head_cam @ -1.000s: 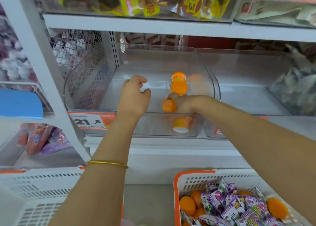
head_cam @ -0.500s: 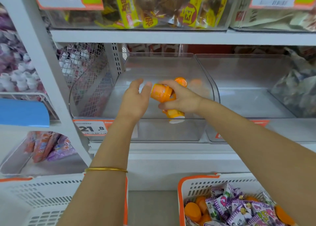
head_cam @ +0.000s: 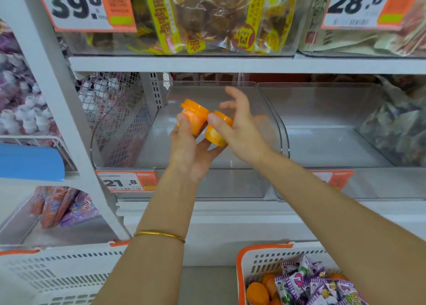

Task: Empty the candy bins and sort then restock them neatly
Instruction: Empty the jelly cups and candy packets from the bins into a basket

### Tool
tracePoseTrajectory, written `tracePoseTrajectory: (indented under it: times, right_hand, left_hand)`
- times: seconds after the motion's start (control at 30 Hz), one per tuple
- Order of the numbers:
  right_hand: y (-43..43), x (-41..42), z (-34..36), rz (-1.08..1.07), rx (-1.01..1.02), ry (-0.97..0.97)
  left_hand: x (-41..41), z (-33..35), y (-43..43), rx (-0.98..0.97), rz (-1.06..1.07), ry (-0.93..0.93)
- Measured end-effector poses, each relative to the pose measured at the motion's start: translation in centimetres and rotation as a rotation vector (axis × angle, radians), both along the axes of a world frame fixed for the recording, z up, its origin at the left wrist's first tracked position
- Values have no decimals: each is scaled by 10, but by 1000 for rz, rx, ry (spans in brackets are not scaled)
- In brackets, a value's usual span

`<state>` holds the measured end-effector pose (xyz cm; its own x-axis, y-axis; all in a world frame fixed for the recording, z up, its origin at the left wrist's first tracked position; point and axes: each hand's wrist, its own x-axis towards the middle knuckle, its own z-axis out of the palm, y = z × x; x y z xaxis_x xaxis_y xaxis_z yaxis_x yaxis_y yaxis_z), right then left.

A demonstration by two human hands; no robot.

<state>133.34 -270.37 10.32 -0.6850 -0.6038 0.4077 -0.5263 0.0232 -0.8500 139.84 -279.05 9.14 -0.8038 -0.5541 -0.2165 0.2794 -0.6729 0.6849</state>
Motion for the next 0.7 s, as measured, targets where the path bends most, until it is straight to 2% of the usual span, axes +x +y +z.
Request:
tracePoseTrajectory:
  times: [0.1, 0.23, 0.3, 0.37, 0.47, 0.57, 0.7]
  right_hand:
    - [-12, 16, -10, -22, 9, 9]
    - [-11, 21, -9, 154, 22, -133]
    - [-15, 5, -6, 84, 40, -148]
    - [-25, -26, -6, -162, 197, -88]
    - [-44, -63, -15, -409, 613, 35]
    - [-57, -83, -31, -475, 862, 97]
    - [-68, -97, -52, -504, 968, 113]
  left_hand:
    - [-9, -6, -1, 117, 80, 9]
    - [-12, -4, -6, 71, 272, -62]
    - [-11, -1, -10, 31, 323, -106]
    - [-8, 2, -15, 29, 304, -110]
    - [-7, 4, -24, 64, 234, -96]
    - [-8, 4, -28, 91, 186, -81]
    - [-12, 0, -31, 89, 156, -92]
